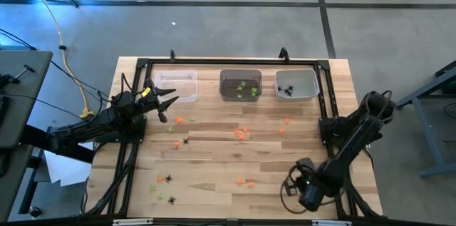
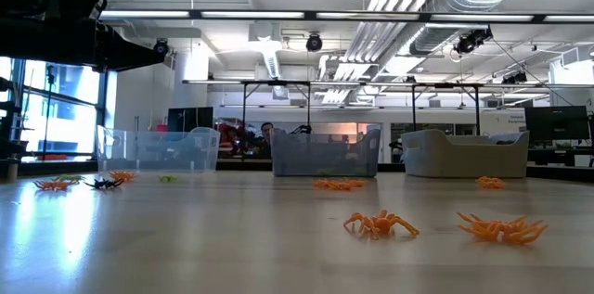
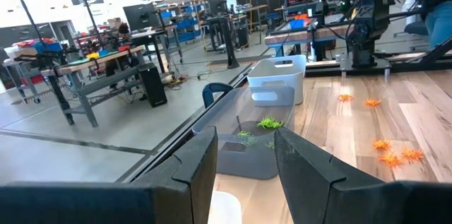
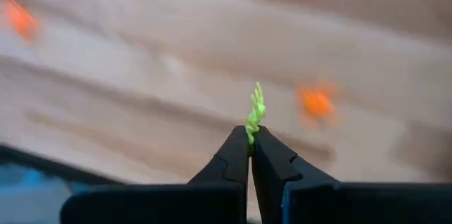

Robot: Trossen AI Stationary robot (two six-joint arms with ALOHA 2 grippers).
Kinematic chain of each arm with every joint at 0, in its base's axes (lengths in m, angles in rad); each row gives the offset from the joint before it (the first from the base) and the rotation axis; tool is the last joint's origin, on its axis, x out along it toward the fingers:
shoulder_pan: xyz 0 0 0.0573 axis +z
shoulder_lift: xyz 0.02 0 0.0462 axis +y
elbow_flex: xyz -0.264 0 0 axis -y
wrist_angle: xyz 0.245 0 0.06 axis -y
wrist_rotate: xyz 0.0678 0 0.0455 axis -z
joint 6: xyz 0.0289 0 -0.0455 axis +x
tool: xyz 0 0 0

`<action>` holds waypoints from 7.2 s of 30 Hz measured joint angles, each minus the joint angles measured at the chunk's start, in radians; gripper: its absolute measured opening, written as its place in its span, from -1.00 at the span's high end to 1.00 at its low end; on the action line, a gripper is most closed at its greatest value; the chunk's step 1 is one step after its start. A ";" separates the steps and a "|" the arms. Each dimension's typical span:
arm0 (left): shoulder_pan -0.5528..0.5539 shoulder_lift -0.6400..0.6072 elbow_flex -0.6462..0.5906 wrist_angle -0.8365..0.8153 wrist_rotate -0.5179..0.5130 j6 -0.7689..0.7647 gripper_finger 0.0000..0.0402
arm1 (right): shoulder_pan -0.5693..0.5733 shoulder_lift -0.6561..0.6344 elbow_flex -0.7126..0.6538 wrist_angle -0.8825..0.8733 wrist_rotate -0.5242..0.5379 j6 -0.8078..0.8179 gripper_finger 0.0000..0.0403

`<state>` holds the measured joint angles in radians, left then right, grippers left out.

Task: Sort Halloween decoration
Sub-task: Put the green spider toy into the black bin, then put the orange spider toy into the transparent bin

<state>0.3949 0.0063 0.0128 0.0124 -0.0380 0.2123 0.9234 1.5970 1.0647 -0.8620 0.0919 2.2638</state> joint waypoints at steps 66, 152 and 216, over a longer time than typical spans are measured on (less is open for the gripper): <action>0.000 0.000 0.000 0.000 0.000 0.000 0.35 | -1.221 0.590 0.798 -0.306 0.223 -1.680 1.00; 0.000 0.000 0.000 0.000 0.000 0.000 0.35 | -0.276 0.719 0.803 -0.289 0.199 -0.352 0.58; 0.000 0.000 0.000 0.000 0.000 0.000 0.35 | -0.068 0.136 -0.197 0.215 -0.269 0.058 0.58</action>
<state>0.3947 0.0063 0.0128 0.0124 -0.0380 0.2123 0.8551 1.7332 0.8679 -0.6472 -0.1768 2.3220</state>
